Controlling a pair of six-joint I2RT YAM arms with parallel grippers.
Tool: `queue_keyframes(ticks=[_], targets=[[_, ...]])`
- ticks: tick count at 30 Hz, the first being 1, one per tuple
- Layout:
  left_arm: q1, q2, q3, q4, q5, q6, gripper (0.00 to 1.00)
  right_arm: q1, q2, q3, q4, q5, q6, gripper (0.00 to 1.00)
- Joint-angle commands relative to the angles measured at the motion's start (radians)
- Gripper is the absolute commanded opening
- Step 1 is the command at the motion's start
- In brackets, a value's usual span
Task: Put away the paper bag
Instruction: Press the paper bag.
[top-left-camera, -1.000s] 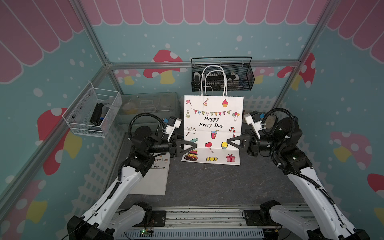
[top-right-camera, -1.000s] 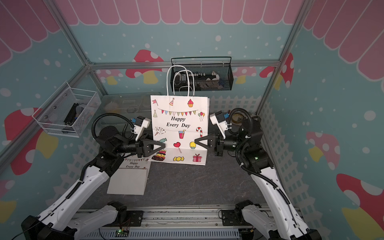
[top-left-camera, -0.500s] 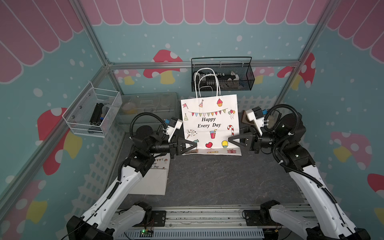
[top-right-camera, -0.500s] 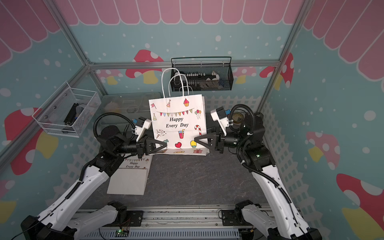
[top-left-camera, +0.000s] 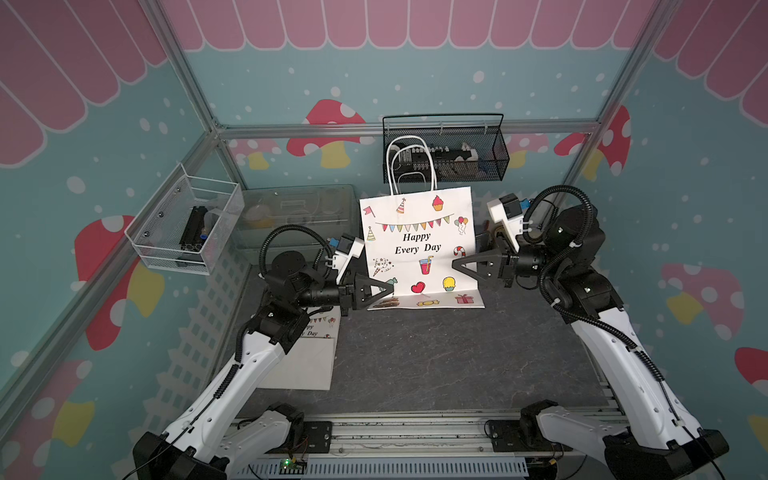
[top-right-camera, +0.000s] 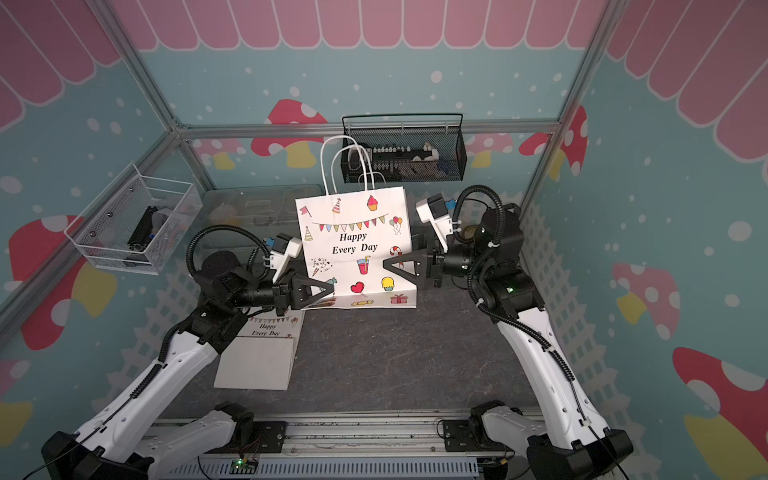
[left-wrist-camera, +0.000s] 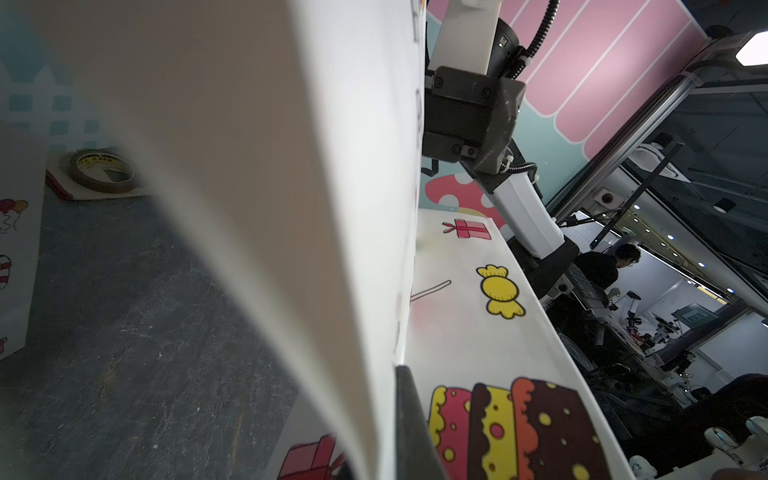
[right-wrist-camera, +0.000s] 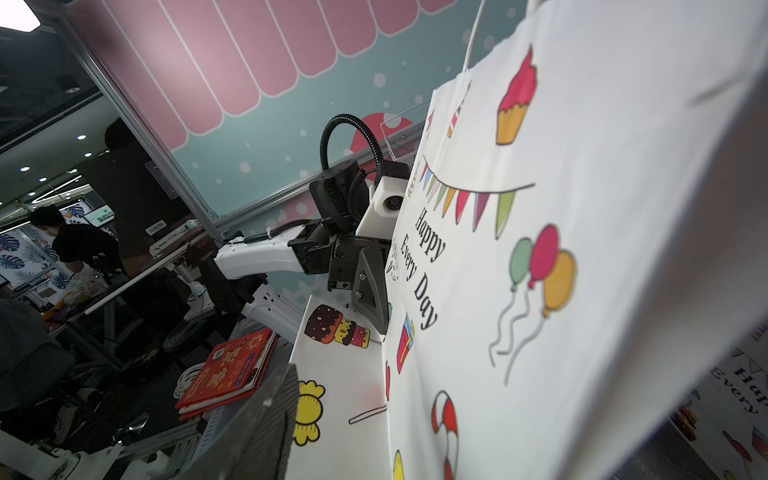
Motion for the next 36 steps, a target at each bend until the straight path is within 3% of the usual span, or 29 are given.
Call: queue_keyframes(ticks=[1,6,9,15,21,26,31,36], targets=[[0.007,-0.011,0.016,0.037,-0.019,-0.020,0.00,-0.001,-0.011,-0.014,0.008,-0.014,-0.022,0.63],[0.007,-0.009,0.016,0.046,-0.009,-0.027,0.00,-0.001,-0.021,-0.045,-0.001,-0.019,-0.027,0.49],[0.008,-0.010,0.012,0.063,-0.002,-0.038,0.00,0.000,-0.013,-0.035,-0.020,-0.021,-0.040,0.47],[0.007,-0.026,0.010,0.074,0.008,-0.039,0.00,-0.004,0.012,0.018,-0.219,0.074,-0.189,0.84],[0.007,-0.033,0.008,0.071,0.010,-0.033,0.00,-0.005,-0.019,0.007,-0.224,0.098,-0.178,0.97],[0.007,-0.046,0.007,0.065,0.024,-0.024,0.00,-0.005,-0.004,-0.005,-0.147,-0.044,-0.094,0.98],[0.001,-0.045,0.005,0.044,0.041,-0.005,0.00,-0.001,0.039,-0.011,0.089,-0.139,0.118,0.85],[-0.002,-0.042,0.008,0.027,0.039,0.007,0.00,0.007,0.069,0.047,0.026,-0.130,0.090,0.57]])
